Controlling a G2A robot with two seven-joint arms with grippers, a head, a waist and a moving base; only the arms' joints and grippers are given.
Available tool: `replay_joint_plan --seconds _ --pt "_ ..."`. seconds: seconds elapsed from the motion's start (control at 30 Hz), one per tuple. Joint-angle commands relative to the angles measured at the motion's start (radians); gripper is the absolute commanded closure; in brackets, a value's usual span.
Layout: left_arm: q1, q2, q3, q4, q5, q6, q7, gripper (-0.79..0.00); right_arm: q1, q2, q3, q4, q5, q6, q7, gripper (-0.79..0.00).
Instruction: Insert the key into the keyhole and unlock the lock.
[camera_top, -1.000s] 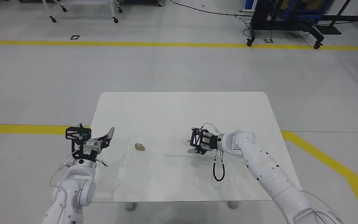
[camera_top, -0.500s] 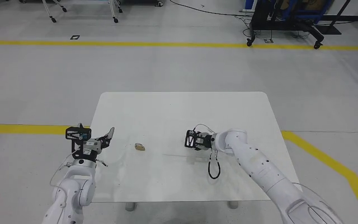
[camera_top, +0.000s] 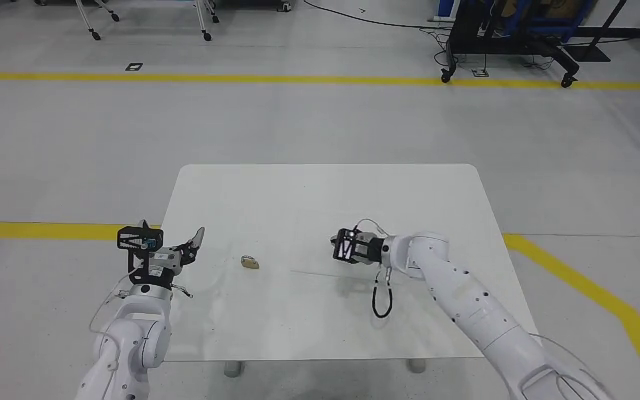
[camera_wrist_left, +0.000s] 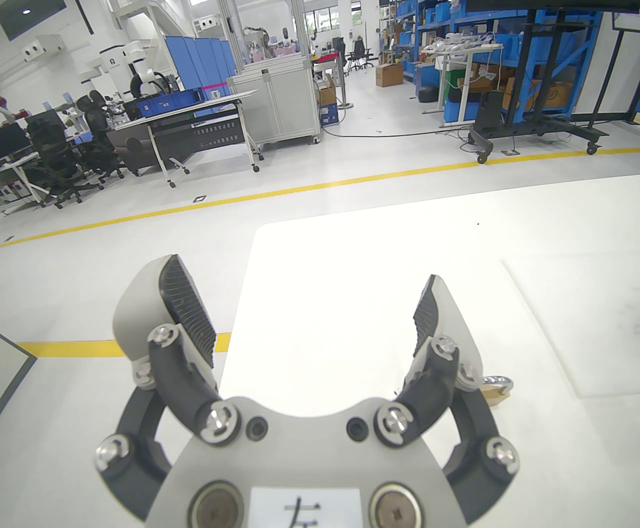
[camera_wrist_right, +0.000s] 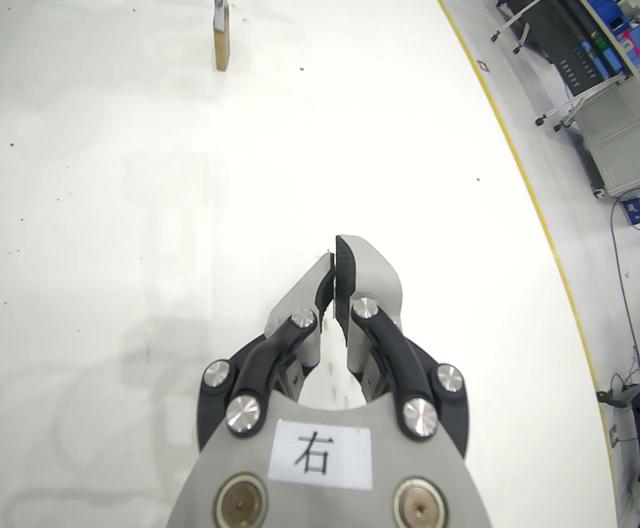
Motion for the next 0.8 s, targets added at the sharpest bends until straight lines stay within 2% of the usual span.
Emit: replay_joint_plan --seconds 0.0,0.1,0.27,0.33,0.43,0.57,0.67,0.77 --pt "0.0 0.0 0.0 0.0 0.0 0.0 0.0 -0.785 -0.024 0.008 0.025 -0.02 0.021 0.001 -0.036 0.0" --pt "0.0 0.0 0.0 0.0 0.0 0.0 0.0 -0.785 -0.065 0.02 0.082 -0.032 0.111 -0.02 -0.111 0.0" --pt "0.0 0.0 0.0 0.0 0.0 0.0 0.0 -0.785 -0.139 0.044 0.167 -0.068 0.229 -0.134 -0.241 0.0" --pt "0.0 0.0 0.0 0.0 0.0 0.0 0.0 -0.785 -0.18 0.052 0.211 -0.067 0.31 -0.142 -0.268 0.0" --pt "0.0 0.0 0.0 0.0 0.0 0.0 0.0 -0.785 -0.227 0.057 0.252 -0.083 0.441 -0.152 -0.259 0.0" --pt "0.0 0.0 0.0 0.0 0.0 0.0 0.0 -0.785 -0.269 0.067 0.296 -0.106 0.602 -0.236 -0.204 0.0" --pt "0.0 0.0 0.0 0.0 0.0 0.0 0.0 -0.785 -0.276 0.074 0.314 -0.11 0.637 -0.263 -0.148 0.0" --pt "0.0 0.0 0.0 0.0 0.0 0.0 0.0 -0.785 -0.276 0.074 0.314 -0.11 0.637 -0.263 -0.148 0.0"
